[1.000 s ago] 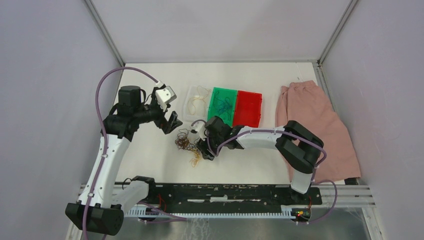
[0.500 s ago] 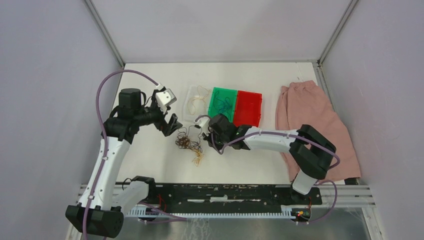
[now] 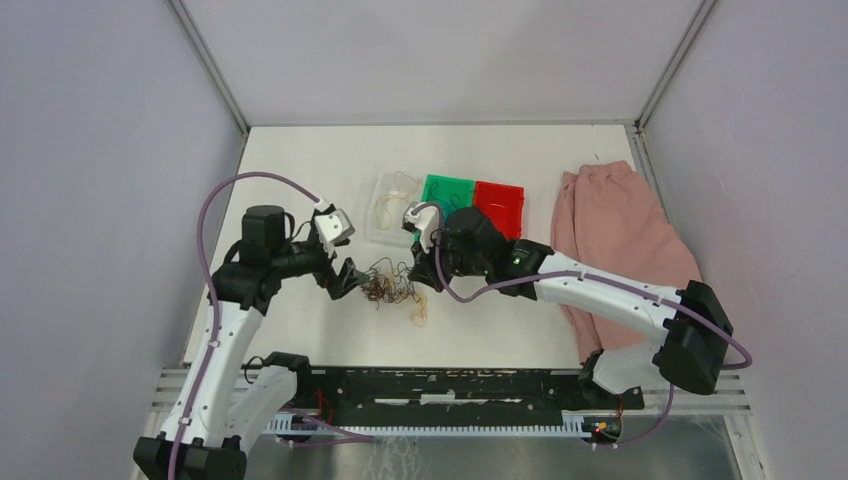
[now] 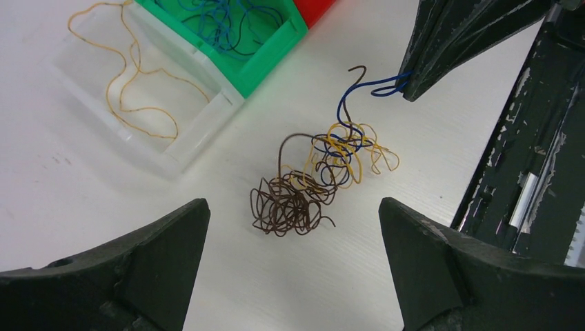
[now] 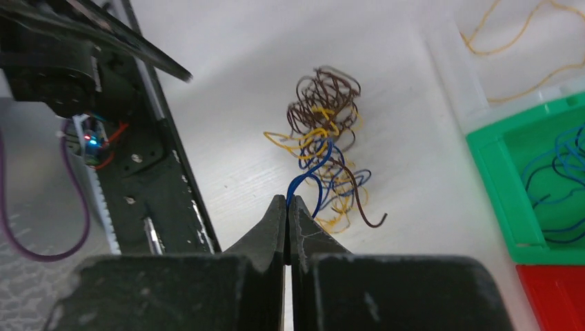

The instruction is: Untangle the cables

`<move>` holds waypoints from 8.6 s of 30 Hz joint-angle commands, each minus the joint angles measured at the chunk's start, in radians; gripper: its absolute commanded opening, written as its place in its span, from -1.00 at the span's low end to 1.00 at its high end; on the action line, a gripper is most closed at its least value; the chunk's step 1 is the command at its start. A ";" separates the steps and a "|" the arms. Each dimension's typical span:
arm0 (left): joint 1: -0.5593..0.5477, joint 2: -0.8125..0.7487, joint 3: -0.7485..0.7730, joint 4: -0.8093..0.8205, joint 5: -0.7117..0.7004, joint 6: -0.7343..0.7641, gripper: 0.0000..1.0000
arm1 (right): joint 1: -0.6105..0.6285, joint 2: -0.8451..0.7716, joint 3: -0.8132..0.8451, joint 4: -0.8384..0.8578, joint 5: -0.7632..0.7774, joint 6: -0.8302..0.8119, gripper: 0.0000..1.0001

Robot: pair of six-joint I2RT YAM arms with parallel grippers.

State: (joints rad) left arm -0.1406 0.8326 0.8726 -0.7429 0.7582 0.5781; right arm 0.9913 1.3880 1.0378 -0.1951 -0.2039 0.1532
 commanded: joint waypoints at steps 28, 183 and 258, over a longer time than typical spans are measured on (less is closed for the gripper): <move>0.004 -0.109 0.028 0.176 0.171 -0.040 -0.55 | 0.002 0.046 0.407 0.106 -0.252 0.180 -0.99; 0.003 -0.033 0.400 0.785 0.063 -0.252 -0.94 | 0.006 0.062 0.321 -0.484 0.036 -0.175 0.99; -0.261 0.807 0.562 0.942 -0.125 -0.234 -0.94 | -0.139 -0.308 -0.097 -0.025 0.457 0.086 0.79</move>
State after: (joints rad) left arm -0.4007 1.5768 1.3636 0.1745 0.6769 0.1799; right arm 0.9295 1.0618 0.8715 -0.2916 0.3740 0.1810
